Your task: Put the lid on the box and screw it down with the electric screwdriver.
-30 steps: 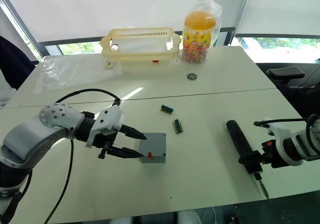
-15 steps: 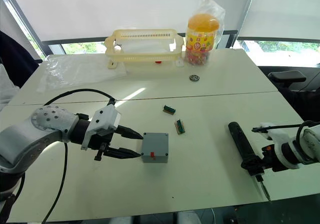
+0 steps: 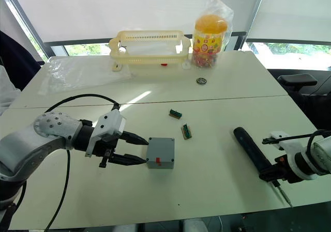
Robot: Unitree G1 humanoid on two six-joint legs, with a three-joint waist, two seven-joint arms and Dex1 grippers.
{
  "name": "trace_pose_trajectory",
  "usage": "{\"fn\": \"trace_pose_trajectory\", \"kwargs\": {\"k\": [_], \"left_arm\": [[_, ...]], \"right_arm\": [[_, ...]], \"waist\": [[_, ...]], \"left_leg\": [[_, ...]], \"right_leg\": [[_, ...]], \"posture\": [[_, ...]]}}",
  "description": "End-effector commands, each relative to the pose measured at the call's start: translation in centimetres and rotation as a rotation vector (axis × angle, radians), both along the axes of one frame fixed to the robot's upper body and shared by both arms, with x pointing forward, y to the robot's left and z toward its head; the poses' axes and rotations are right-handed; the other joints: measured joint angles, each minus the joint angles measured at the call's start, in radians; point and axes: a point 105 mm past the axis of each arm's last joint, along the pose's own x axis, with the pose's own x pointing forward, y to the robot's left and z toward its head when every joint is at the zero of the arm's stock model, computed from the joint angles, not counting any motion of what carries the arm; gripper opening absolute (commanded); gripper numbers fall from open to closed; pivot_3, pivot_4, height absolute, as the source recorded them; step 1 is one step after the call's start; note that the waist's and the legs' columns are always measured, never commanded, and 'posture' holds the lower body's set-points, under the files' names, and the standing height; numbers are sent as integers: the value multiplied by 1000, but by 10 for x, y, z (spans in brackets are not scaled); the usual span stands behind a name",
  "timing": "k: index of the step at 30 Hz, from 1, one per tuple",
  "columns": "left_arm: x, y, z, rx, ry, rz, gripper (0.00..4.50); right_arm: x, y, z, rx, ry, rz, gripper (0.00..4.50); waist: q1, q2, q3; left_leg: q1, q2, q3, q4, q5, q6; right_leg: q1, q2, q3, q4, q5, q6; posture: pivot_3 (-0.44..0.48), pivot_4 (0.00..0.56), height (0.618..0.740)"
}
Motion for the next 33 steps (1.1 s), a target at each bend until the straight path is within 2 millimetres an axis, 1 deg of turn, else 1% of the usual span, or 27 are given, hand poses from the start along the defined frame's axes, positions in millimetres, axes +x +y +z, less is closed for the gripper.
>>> {"fn": "trace_pose_trajectory", "kwargs": {"k": [1, 3, 6, 7, 9, 10, 11, 13, 15, 16, 17, 18, 19, 20, 21, 22, 24, 25, 26, 27, 29, 33], "left_arm": [[2, 0, 8, -18, -33, -6, 2383], [5, 2, 7, -20, -31, 2, 2383], [17, 11, 14, -54, -13, 50, 2383], [25, 14, 19, -78, -2, 74, 2383], [35, 21, 25, -103, 10, 96, 2383], [39, 24, 28, -107, 15, 102, 2383], [43, 27, 29, -98, 12, 105, 2383], [50, 32, 28, -71, 8, 110, 2383], [55, 36, 27, -52, 7, 115, 2383], [58, 38, 27, -45, 7, 116, 2383], [60, 38, 28, -41, 5, 117, 2383], [62, 38, 28, -36, 3, 119, 2383], [64, 37, 27, -33, 0, 118, 2383], [64, 36, 26, -23, -1, 113, 2383], [64, 35, 25, -16, -2, 108, 2383], [64, 34, 23, -8, -9, 101, 2383], [59, 26, 19, -19, -13, 79, 2383], [58, 23, 18, -26, -12, 72, 2383], [55, 21, 14, -20, -13, 60, 2383], [53, 19, 10, -10, -20, 45, 2383], [50, 16, 1, 6, -32, 30, 2383], [43, 11, -15, 22, -37, 7, 2383]], "right_arm": [[-6, -1, -15, 0, 47, -47, 1683], [5, -2, -11, 7, -4, -81, 1683], [48, 0, 30, 118, -268, -158, 1683], [63, 4, 55, 201, -385, -178, 1683], [75, 11, 86, 298, -523, -181, 1683], [78, 21, 110, 373, -615, -151, 1683], [81, 30, 134, 433, -731, -107, 1683], [81, 51, 180, 550, -989, -26, 1683], [81, 69, 211, 622, -1223, -14, 1683], [81, 77, 220, 633, -1325, -24, 1683], [79, 88, 233, 660, -1463, -31, 1683], [77, 97, 239, 666, -1548, -42, 1683], [77, 108, 237, 671, -1568, -40, 1683], [77, 127, 232, 713, -1549, 11, 1683], [76, 139, 228, 740, -1524, 48, 1683], [72, 155, 225, 790, -1514, 111, 1683], [64, 188, 217, 918, -1513, 163, 1683], [62, 199, 214, 952, -1509, 167, 1683], [59, 209, 207, 946, -1501, 194, 1683], [56, 217, 200, 921, -1494, 233, 1683], [52, 226, 188, 898, -1484, 272, 1683], [47, 236, 169, 893, -1459, 281, 1683]], "waist": [[0, -2, -1], [-3, -8, -5], [-20, -14, -6], [-28, -12, -4], [-34, 0, 3], [-33, 9, 5], [-33, 13, 6], [-34, 14, 6], [-36, 14, 6], [-35, 14, 6], [-33, 14, 6], [-33, 13, 5], [-32, 14, 6], [-30, 15, 5], [-30, 15, 5], [-30, 15, 5], [-31, 15, 5], [-31, 15, 5], [-32, 15, 5], [-33, 15, 5], [-32, 15, 5], [-32, 15, 5]], "left_leg": [[0, 0, 0, 0, 0, 0], [0, 0, -1, 0, 0, 0], [2, 0, 0, 0, 0, 0], [3, 0, 2, 0, 0, 0], [1, -2, 4, 1, 0, -1], [1, -6, 2, 1, 1, -1], [0, -9, -1, 1, 1, 0], [-1, -9, -3, -2, 0, 0], [-2, -9, -5, -5, 0, 0], [-2, -9, -6, -7, 0, 0], [-4, -8, -7, -8, 0, 0], [-4, -8, -7, -11, 0, 0], [-5, -8, -7, -12, 1, 0], [-8, -9, -7, -12, 1, -1], [-12, -9, -7, -12, 2, -3], [-14, -9, -7, -12, 3, -5], [-18, -10, -6, -10, 5, -8], [-18, -10, -6, -8, 5, -7], [-18, -10, -6, -7, 4, -7], [-18, -10, -6, -6, 4, -7], [-18, -10, -7, -4, 4, -7], [-16, -10, -7, -2, 4, -7]], "right_leg": [[0, 0, 0, 0, 0, 0], [0, 0, 0, 0, 0, 0], [1, 1, 0, 0, 0, -1], [2, 1, 1, -1, 1, -3], [0, 0, 5, 0, 4, 1], [-2, 0, 9, 0, 6, 3], [-4, 0, 11, 1, 9, 9], [-6, 1, 10, 1, 9, 11], [-10, 2, 10, 3, 8, 10], [-11, 2, 10, 3, 8, 10], [-13, 3, 9, 3, 8, 9], [-14, 2, 9, 2, 8, 9], [-15, 2, 8, 2, 7, 9], [-19, 1, 8, 2, 7, 9], [-22, 0, 8, 3, 7, 9], [-23, 0, 8, 2, 7, 9], [-25, -2, 8, 2, 8, 9], [-25, -2, 8, 3, 8, 9], [-25, -2, 8, 3, 8, 9], [-25, -2, 8, 4, 8, 9], [-25, -1, 8, 5, 8, 9], [-21, -1, 7, 5, 8, 9]], "posture": [[0, 150, 740], [0, 150, 740], [0, 150, 740], [0, 150, 740], [0, 150, 740], [0, 150, 740], [0, 150, 740], [0, 150, 740], [0, 150, 740], [0, 150, 740], [0, 150, 740], [0, 150, 740], [0, 150, 740], [0, 150, 740], [0, 150, 740], [0, 150, 740], [0, 150, 740], [0, 150, 740], [0, 150, 740], [0, 150, 740], [0, 150, 740], [0, 150, 740]]}}
